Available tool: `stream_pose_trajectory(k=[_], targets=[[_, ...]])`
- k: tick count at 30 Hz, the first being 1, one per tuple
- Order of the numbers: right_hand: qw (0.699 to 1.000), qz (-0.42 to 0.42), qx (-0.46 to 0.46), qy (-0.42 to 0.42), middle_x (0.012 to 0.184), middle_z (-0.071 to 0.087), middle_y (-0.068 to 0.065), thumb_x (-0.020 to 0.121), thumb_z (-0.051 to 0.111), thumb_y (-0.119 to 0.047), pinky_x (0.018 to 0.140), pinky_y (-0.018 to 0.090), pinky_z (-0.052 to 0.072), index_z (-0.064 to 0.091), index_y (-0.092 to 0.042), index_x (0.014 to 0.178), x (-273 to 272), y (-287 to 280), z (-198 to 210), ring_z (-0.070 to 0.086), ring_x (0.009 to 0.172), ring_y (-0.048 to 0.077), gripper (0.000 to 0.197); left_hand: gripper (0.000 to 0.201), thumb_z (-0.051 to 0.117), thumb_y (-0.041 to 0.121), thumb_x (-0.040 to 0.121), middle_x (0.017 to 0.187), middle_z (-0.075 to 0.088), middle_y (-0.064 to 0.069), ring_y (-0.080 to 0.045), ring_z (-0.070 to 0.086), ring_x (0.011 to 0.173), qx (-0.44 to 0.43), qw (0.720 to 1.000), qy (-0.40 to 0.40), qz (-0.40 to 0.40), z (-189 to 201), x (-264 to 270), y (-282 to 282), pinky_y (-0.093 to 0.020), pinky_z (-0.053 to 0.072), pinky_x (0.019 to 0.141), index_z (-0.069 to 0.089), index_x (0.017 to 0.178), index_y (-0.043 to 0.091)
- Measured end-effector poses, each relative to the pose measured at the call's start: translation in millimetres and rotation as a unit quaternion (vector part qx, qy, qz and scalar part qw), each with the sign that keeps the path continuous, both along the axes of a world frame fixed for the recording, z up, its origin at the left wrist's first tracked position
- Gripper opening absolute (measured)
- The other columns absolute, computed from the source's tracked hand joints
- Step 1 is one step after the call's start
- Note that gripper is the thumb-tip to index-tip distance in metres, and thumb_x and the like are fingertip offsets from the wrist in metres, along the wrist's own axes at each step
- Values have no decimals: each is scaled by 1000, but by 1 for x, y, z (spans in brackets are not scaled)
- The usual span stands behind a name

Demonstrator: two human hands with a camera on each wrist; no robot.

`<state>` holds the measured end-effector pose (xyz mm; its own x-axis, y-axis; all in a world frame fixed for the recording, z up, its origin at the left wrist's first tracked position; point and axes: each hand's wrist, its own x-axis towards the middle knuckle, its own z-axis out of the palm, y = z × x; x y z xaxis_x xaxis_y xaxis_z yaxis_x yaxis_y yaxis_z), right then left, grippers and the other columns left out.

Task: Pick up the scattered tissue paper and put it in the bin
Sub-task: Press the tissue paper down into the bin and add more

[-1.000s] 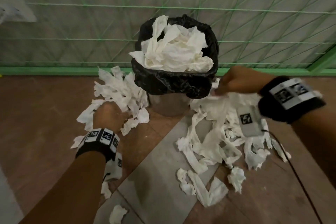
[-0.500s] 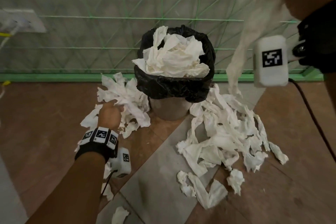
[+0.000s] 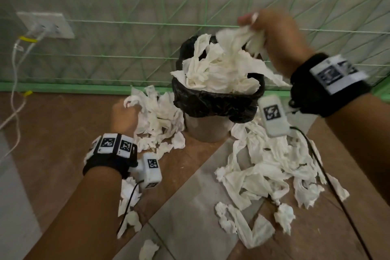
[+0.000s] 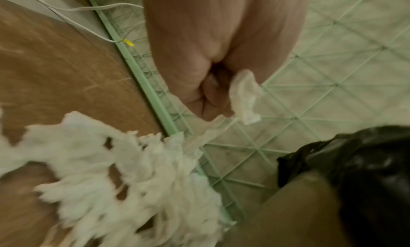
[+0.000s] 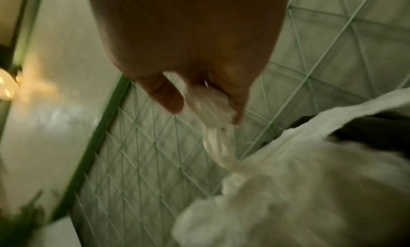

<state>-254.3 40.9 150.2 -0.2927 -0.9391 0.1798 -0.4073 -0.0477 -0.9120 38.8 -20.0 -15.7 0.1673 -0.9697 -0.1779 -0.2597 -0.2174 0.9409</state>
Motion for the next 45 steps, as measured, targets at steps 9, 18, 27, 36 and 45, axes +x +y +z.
stream_pose_trajectory(k=[9, 18, 27, 36, 45], targets=[[903, 145, 309, 262, 156, 32, -2, 77, 9, -83, 116, 48, -21, 33, -45, 143, 9, 4, -44, -7, 150, 23, 80, 37, 25, 30, 100, 64, 44, 2, -6, 43, 47, -127, 956, 197, -177, 162, -65, -3, -19, 40, 42, 43, 69, 19], [976, -144, 141, 86, 79, 56, 4, 76, 48, -18, 60, 31, 43, 54, -24, 88, -57, 12, -11, 62, 80, 32, 15, 39, 37, 26, 94, 140, 40, -23, -39, 37, 127, -94, 747, -533, -386, 140, -144, -2, -47, 32, 102, 51, 126, 9], [946, -76, 294, -115, 93, 70, 19, 86, 58, 4, 79, 39, 61, 61, 8, 110, -65, 27, -65, 73, 82, 32, 25, 10, 55, 9, 85, 77, 52, -8, -36, 53, 106, -86, 758, -532, -369, 118, -155, -3, -64, 10, 111, 51, 76, 10], [957, -89, -3, 274, 93, 65, -3, 78, 64, -11, 74, 26, 46, 67, -17, 94, -15, 6, -18, 62, 92, 14, 17, 25, 52, 9, 77, 71, 59, 9, -13, 58, 74, -169, 965, -152, -129, 126, -76, -45, -26, 46, 68, 58, 81, 33], [982, -53, 3, 182, 84, 70, 10, 66, 44, -17, 80, 39, 51, 69, -7, 79, -15, 13, -24, 63, 84, 27, 30, 73, 76, 47, 66, 135, 54, -13, -36, 54, 120, 92, 936, -280, -191, -63, 38, -15, -50, 46, 101, 51, 130, 22]])
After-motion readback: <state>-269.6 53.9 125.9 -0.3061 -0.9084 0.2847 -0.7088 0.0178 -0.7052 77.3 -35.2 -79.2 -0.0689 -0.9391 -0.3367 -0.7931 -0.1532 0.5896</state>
